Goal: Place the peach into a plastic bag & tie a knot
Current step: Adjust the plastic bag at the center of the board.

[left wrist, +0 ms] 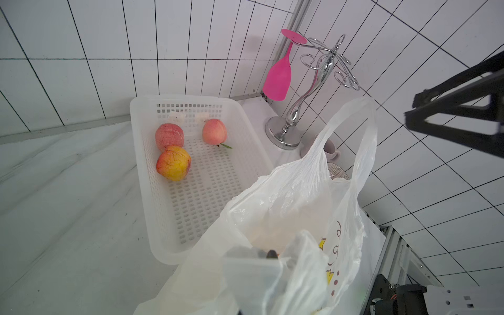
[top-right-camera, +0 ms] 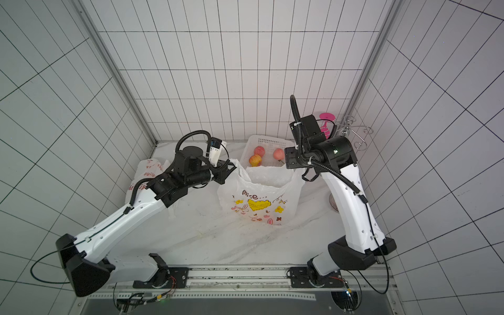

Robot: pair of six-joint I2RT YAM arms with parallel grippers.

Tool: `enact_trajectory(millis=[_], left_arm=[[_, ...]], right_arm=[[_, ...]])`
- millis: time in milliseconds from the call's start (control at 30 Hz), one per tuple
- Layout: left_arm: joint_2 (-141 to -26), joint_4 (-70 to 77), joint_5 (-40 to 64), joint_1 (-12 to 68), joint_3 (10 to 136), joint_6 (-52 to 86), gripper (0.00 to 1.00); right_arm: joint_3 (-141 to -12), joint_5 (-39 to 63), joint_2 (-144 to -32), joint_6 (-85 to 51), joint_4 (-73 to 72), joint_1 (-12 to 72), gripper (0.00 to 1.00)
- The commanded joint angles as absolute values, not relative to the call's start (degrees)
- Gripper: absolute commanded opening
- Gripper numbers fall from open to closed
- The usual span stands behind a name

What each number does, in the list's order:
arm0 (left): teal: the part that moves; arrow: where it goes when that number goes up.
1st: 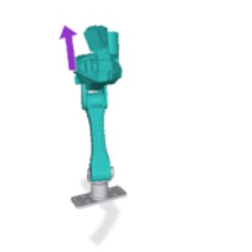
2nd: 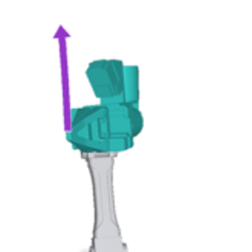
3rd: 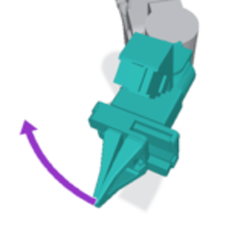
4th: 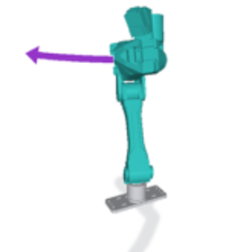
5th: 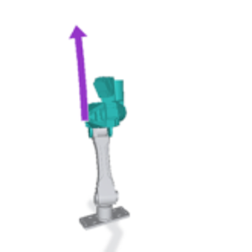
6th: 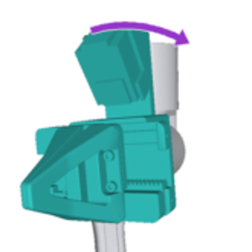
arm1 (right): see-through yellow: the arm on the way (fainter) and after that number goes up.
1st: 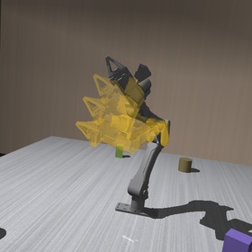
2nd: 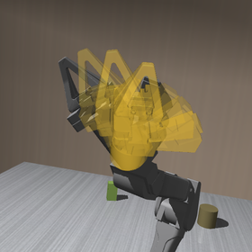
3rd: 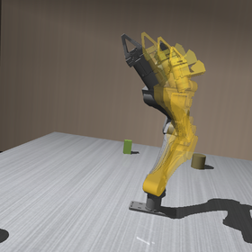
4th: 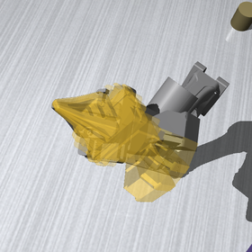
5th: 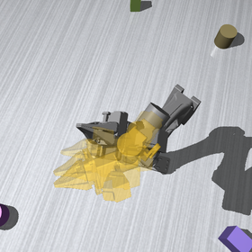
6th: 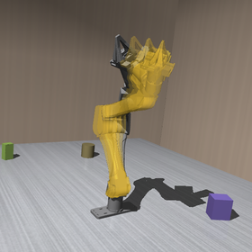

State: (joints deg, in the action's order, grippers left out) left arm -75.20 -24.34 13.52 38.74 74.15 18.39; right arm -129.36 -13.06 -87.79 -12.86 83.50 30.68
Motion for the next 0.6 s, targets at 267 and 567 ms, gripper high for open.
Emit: enact_trajectory(millis=[267,567], left_arm=[[-75.1,-25.4,20.8,35.9,76.8,18.2,0.01],[-75.8,-26.2,23.6,35.7,77.2,17.6,0.01]], right_arm=[[-123.0,11.3,-89.8,-10.1,72.8,37.7,0.42],[-112.5,11.0,-92.0,-0.1,64.8,41.2,0.55]])
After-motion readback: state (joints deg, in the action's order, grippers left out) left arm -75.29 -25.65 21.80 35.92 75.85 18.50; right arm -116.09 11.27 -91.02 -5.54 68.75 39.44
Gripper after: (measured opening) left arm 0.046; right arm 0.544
